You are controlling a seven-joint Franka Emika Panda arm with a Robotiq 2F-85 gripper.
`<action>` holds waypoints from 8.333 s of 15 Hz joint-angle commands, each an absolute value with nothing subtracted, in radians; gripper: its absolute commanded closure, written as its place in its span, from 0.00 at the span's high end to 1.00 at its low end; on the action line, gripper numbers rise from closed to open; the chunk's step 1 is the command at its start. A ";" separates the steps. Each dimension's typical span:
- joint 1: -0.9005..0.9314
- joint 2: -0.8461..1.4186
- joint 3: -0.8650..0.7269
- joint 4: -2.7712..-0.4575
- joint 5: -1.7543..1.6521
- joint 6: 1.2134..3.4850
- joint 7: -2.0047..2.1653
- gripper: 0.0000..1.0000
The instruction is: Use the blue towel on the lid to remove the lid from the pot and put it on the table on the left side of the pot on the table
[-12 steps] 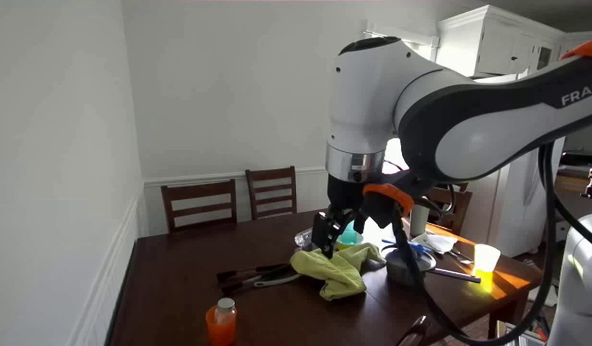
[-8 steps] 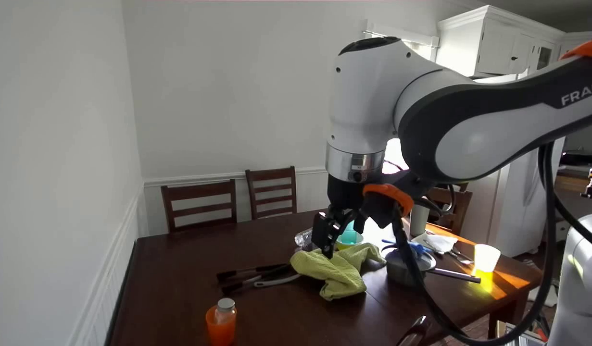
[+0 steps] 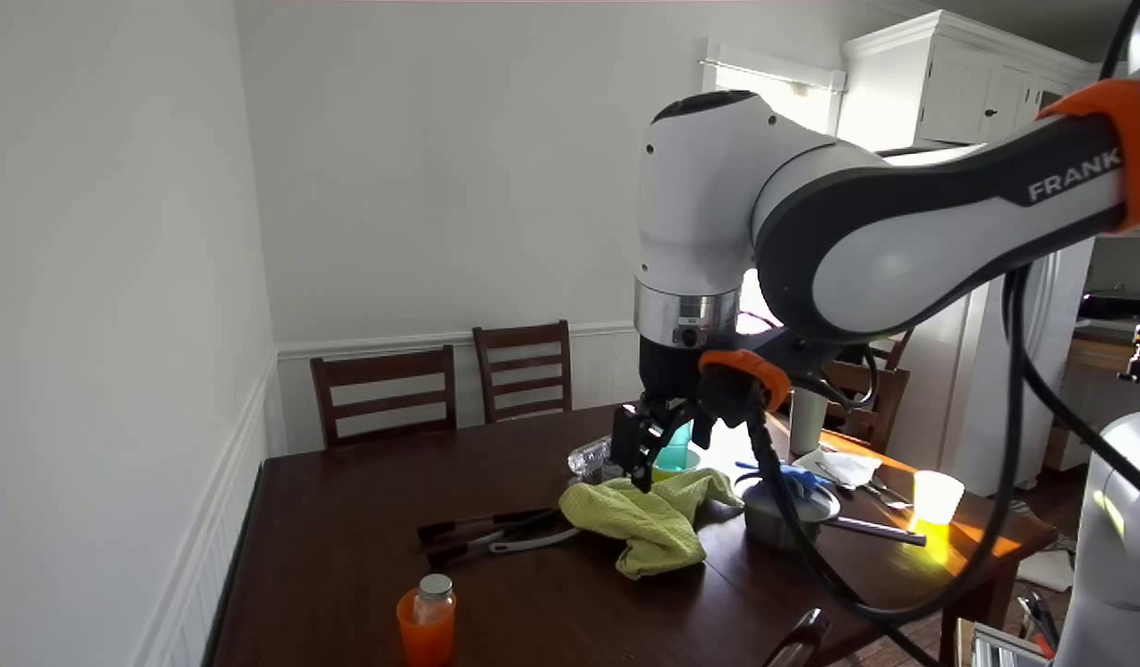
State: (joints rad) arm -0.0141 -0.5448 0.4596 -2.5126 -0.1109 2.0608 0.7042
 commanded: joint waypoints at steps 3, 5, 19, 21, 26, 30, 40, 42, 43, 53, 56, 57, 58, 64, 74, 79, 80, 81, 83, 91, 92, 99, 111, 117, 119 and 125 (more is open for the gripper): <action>-0.080 -0.539 0.229 -2.605 -0.177 2.090 0.642 1.00; -0.104 -0.539 0.153 -2.629 -0.186 2.115 0.558 1.00; -0.210 -0.530 -0.063 -2.732 -0.183 2.352 0.200 1.00; -0.210 -0.530 -0.063 -2.732 -0.183 2.352 0.200 1.00; -0.207 -0.509 -0.169 -2.734 -0.167 2.424 0.006 1.00; -0.218 -0.475 -0.298 -2.722 -0.147 2.482 -0.208 1.00; -0.202 -0.280 -0.516 -2.632 -0.016 2.524 -0.592 1.00; -0.195 -0.241 -0.539 -2.606 0.044 2.526 -0.662 1.00; -0.236 -0.295 -0.488 -2.646 -0.004 2.512 -0.599 1.00; -0.226 -0.153 -0.523 -2.564 0.079 2.535 -0.711 1.00; -0.243 -0.082 -0.522 -2.526 0.102 2.579 -0.758 1.00; -0.248 -0.064 -0.520 -2.514 0.123 2.587 -0.786 1.00; -0.257 -0.037 -0.516 -2.495 0.147 2.597 -0.815 1.00; -0.348 0.138 -0.465 -2.380 0.239 2.607 -0.917 1.00; -0.534 0.290 -0.297 -2.264 0.356 2.586 -0.999 1.00; -0.564 0.316 -0.261 -2.249 0.341 2.581 -0.992 1.00; -0.569 0.318 -0.254 -2.249 0.341 2.577 -0.996 1.00; -0.569 0.321 -0.252 -2.249 0.333 2.577 -0.993 1.00; -0.568 0.324 -0.251 -2.251 0.316 2.578 -0.983 0.90; -0.562 0.323 -0.259 -2.254 0.292 2.582 -0.968 0.25; -0.562 0.322 -0.260 -2.254 0.290 2.582 -0.966 0.18; -0.544 0.296 -0.284 -2.257 0.231 2.579 -0.923 0.02; -0.428 0.104 -0.311 -2.338 -0.011 2.584 -0.718 0.02; -0.346 -0.012 -0.303 -2.466 -0.195 2.595 -0.482 0.02; -0.323 -0.044 -0.294 -2.511 -0.270 2.602 -0.372 0.02; -0.284 -0.036 -0.268 -2.538 -0.298 2.575 -0.225 0.02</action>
State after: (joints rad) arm -0.2881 -0.0352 -0.2647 -2.5394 -0.2984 2.5769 -0.2236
